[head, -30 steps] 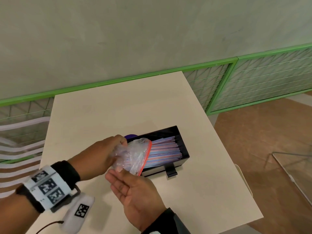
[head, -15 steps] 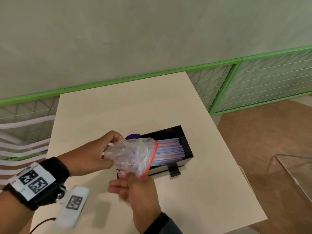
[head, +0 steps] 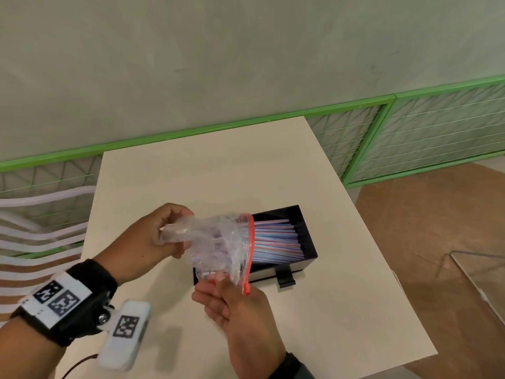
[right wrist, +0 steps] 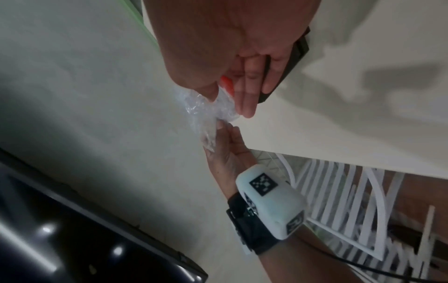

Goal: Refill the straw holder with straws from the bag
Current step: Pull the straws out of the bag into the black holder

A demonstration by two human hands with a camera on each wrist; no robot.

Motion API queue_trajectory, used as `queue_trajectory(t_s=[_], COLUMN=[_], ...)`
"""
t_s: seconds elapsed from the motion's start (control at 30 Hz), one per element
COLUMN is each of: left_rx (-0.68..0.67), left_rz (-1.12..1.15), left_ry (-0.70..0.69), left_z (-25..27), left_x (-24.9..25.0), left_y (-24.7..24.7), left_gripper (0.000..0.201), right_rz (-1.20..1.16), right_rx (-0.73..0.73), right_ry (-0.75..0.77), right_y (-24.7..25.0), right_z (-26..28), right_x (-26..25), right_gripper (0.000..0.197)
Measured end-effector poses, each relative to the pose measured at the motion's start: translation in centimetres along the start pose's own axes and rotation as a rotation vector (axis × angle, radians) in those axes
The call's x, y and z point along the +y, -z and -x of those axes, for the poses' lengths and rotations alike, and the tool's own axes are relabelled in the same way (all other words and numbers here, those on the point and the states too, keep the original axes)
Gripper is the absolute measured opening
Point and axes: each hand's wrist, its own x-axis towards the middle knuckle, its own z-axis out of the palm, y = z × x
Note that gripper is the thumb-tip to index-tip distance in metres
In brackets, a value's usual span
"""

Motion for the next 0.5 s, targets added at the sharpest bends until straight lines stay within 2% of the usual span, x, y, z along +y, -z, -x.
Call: queue_trajectory(t_s=[0.07,0.17,0.27,0.43,0.5], left_rx=[0.055,0.087,-0.01,-0.2,-0.2], left_rz=[-0.13,-0.456,-0.452,-0.349,-0.343], left_ry=[0.004,-0.047,-0.077,-0.009,-0.015], left_z=[0.2,0.4,0.4,0.0,0.0], left_x=[0.0,0.3,0.9,0.7,0.6], left_y=[0.7,0.5,0.0,0.6,0.6], left_gripper=[0.048,0.047,0.057,0.068,0.06], right_rz=[-0.036,-0.013,0.012,-0.001,0.002], right_rx=[0.02,-0.028,-0.022,0.026,0.014], right_ry=[0.014,-0.048,-0.081,-0.078,-0.092], right_y=[-0.2,-1.1,-1.7,-1.8,-1.8], right_z=[0.0,0.1,0.2,0.5,0.6], right_x=[0.1,0.4,0.9,1.0,1.2], right_gripper=[0.024,0.024,0.026,0.027,0.027])
